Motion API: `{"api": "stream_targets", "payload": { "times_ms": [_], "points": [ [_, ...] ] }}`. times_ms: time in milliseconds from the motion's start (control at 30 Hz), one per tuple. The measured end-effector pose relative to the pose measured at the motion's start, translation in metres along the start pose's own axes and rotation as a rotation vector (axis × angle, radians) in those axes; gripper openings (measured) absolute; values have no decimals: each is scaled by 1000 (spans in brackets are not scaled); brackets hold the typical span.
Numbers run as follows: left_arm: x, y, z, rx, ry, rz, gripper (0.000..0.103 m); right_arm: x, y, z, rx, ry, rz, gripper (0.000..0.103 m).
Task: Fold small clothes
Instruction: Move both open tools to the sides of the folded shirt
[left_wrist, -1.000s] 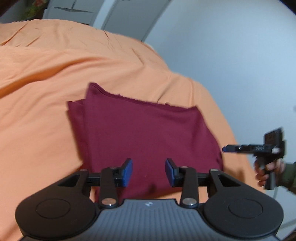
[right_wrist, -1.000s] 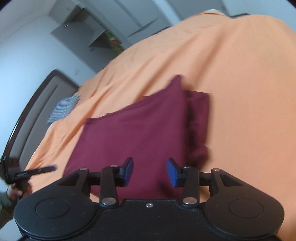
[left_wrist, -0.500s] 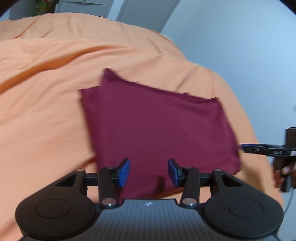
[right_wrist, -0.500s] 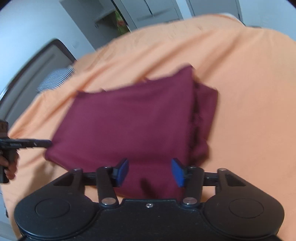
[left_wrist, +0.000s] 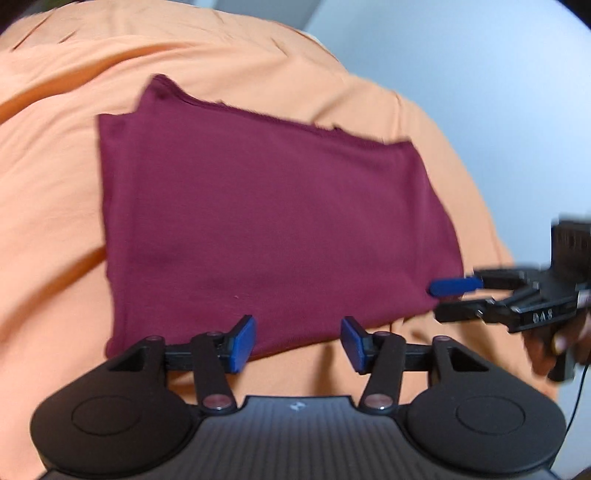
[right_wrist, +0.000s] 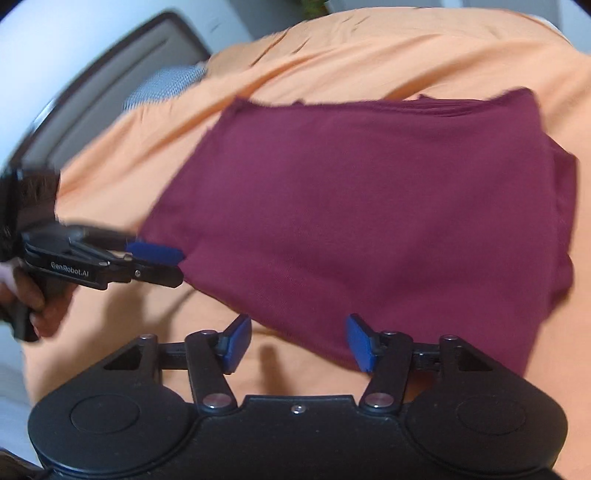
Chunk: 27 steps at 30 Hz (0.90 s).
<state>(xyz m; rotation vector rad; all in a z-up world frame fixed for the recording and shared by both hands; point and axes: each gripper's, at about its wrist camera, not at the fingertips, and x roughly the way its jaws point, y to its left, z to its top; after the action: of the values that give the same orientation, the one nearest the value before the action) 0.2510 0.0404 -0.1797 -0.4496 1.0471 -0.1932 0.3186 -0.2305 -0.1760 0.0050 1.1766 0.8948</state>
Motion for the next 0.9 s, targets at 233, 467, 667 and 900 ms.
{"api": "stream_targets", "payload": {
  "times_ms": [233, 467, 667, 900],
  "points": [
    [-12, 3, 14, -32, -32, 36, 85, -28, -11, 8, 56, -69, -25, 85],
    [-14, 0, 27, -47, -46, 64, 93, -18, 13, 30, 25, -94, 13, 98],
    [-20, 5, 32, -44, -62, 82, 94, -20, 21, 37, 6, -95, 14, 98],
    [-31, 19, 34, -55, -75, 100, 94, -16, 28, 40, 3, -95, -3, 98]
  ]
}}
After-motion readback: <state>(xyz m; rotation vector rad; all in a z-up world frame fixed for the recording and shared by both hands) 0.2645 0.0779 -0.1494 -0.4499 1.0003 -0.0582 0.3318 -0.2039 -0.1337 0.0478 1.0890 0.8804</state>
